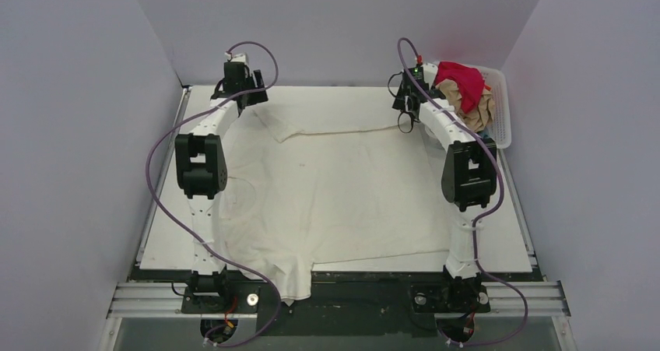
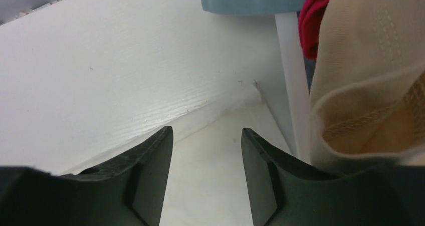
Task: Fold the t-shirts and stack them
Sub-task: Flatten out the tshirt
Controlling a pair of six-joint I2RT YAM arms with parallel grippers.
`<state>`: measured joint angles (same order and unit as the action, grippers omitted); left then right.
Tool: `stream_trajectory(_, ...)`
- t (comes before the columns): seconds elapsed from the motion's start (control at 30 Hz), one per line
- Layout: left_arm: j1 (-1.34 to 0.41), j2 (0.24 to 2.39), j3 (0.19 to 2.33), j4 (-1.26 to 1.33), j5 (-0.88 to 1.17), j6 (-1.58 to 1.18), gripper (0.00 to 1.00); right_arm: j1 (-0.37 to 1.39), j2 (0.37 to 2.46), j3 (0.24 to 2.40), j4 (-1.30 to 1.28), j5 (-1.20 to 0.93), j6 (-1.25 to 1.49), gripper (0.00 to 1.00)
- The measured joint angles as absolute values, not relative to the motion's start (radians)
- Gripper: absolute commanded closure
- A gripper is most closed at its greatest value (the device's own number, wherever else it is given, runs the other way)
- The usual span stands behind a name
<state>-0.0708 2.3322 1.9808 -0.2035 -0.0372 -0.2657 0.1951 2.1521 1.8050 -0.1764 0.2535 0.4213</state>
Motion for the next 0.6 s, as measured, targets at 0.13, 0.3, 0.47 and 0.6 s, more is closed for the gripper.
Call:
stream_trajectory(0.13, -0.061, 2.349, 2.028, -0.285, -0.027, -0.286, 0.17, 0.202, 2.143, 1.826, -0.184, 0.245, 0.399, 0.36)
stream_trajectory(0.3, -0.058, 2.249, 1.943, -0.347, -0.028, -0.347, 0.16, 0.232, 2.067, 1.774, -0.195, 0.234, 0.39, 0.15)
stream_trajectory(0.47, -0.064, 1.972, 1.649, -0.358, -0.022, -0.449, 0.14, 0.275, 1.885, 1.571, -0.203, 0.197, 0.418, 0.04)
stream_trajectory(0.6, -0.088, 1.72, 1.383, -0.303, -0.014, -0.53, 0.12, 0.308, 1.756, 1.405, -0.213, 0.141, 0.453, 0.04)
